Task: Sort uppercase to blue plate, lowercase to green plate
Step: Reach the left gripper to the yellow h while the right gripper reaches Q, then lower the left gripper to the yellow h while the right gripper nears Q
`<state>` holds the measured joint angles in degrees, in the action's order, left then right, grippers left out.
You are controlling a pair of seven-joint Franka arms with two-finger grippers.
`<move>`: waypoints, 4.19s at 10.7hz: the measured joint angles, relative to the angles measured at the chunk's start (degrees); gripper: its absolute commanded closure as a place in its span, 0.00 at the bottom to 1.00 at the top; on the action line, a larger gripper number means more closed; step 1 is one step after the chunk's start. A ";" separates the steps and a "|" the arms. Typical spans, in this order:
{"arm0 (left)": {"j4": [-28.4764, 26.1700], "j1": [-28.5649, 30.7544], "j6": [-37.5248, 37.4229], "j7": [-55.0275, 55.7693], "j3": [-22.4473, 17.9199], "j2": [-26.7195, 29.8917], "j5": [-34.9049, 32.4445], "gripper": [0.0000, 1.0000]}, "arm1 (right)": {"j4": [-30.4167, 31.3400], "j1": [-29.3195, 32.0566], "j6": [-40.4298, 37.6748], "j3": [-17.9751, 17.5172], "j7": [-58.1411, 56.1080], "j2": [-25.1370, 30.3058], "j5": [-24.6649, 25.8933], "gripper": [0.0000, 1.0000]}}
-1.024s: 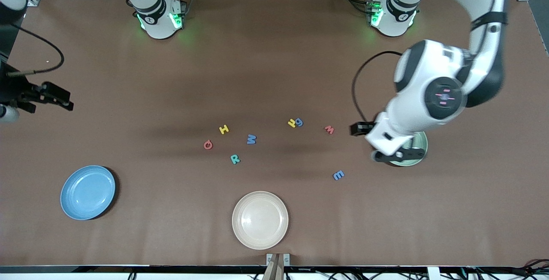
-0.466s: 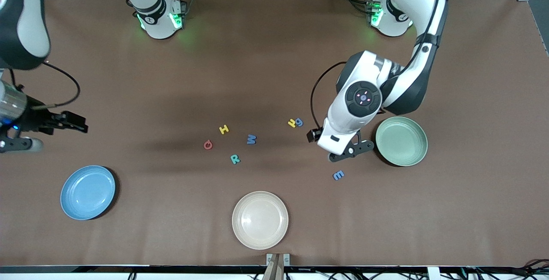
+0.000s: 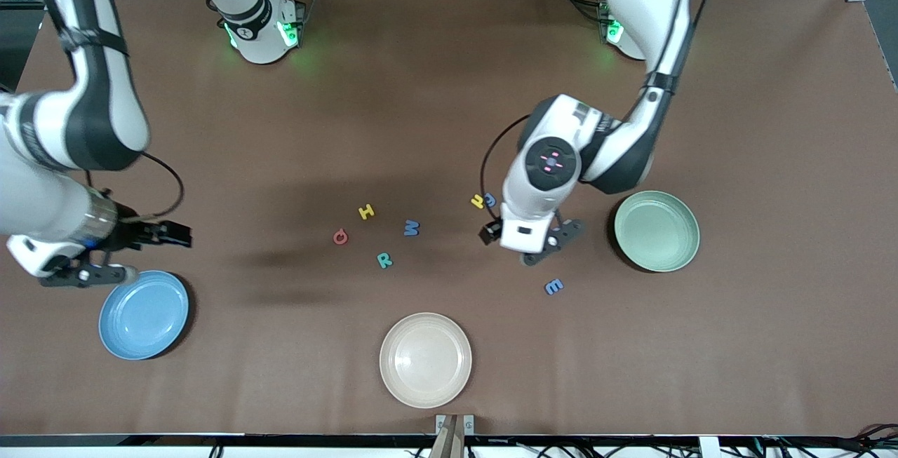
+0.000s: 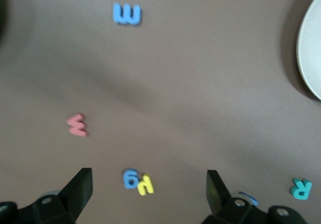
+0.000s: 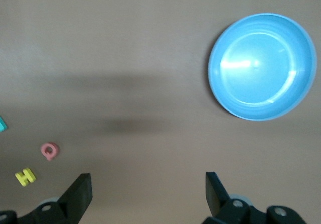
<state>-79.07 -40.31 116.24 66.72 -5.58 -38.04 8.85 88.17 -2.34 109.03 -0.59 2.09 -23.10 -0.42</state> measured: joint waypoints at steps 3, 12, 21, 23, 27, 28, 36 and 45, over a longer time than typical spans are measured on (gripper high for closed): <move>0.00 -1.51 4.59 4.18 0.00 -2.16 2.61 0.00 | 0.10 -6.34 3.87 -0.19 10.42 -3.47 0.00 0.00; 0.03 -3.73 11.29 23.61 0.07 -9.75 5.55 0.00 | 0.08 -11.33 12.88 0.33 18.62 -10.48 0.15 0.00; -2.54 -8.43 12.52 29.40 0.04 -11.46 4.99 0.00 | 0.13 -0.86 15.18 0.76 18.31 -15.50 0.22 0.00; -3.59 -8.84 12.52 29.24 -0.03 -11.44 4.65 0.00 | 0.13 -0.45 17.83 0.73 18.23 -16.98 0.22 0.00; -4.79 -8.88 11.92 29.04 -0.13 -10.55 2.66 0.00 | 0.12 -0.56 20.27 0.52 18.23 -18.22 0.22 0.00; -5.43 -8.89 11.41 28.89 -0.13 -9.77 2.61 0.00 | 0.13 -0.62 20.42 0.46 18.23 -18.23 0.23 0.00; -20.12 -9.28 18.37 27.69 -0.14 1.20 0.39 0.00 | 0.13 -2.15 20.59 0.17 18.23 -18.49 0.23 0.00; -22.96 -9.49 26.90 29.10 -0.06 0.16 0.39 0.01 | 0.13 -2.72 20.75 0.17 18.23 -18.67 0.22 0.00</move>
<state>-102.03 -49.80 143.14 95.82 -5.64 -37.88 9.23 88.29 -5.06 129.79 -0.42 20.32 -41.77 -0.20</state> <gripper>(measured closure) 0.000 0.000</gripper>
